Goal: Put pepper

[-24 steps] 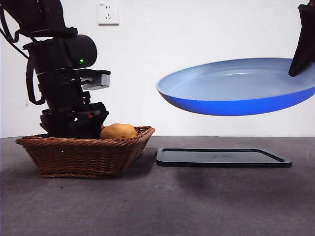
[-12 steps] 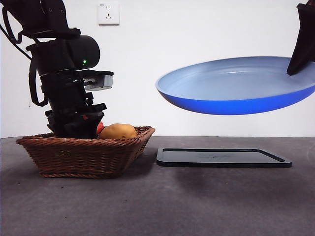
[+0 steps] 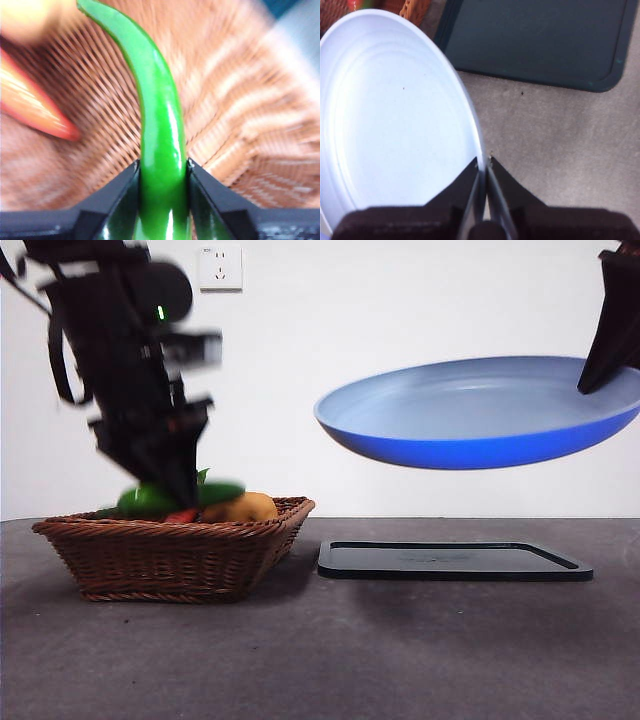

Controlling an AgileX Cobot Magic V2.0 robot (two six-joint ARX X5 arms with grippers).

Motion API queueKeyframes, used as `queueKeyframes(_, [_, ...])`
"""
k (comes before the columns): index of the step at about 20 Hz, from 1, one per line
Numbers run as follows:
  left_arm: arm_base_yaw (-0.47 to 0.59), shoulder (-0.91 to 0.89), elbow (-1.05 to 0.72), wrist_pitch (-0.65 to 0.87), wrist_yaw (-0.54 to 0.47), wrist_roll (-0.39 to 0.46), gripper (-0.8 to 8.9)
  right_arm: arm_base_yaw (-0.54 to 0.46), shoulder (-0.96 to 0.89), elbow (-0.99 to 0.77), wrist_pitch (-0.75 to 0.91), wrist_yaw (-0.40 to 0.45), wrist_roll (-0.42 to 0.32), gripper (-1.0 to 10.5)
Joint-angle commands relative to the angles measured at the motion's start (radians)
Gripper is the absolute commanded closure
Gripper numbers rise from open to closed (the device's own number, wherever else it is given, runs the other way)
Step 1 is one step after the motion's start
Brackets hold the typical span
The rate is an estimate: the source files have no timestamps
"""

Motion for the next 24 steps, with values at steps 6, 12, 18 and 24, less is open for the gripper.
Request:
queueKeyframes(6, [-0.087,-0.235,0.017,0.016,0.178,-0.011,7.03,0.004,0.210,0.019,0.145,-0.068,0.130,9.4])
queueKeyframes(12, [-0.270,-0.209,0.017,0.074,0.207,-0.010,7.03,0.018,0.330,0.019,0.258,-0.134,0.201,9.4])
queueKeyframes(18, [-0.356,-0.069,0.017,0.155,0.203,-0.010,7.03,0.030,0.331,0.019,0.256,-0.147,0.203,9.4])
queueKeyframes(24, [-0.360,0.025,0.017,0.149,0.171,-0.010,6.99,0.030,0.331,0.019,0.255,-0.161,0.203,9.4])
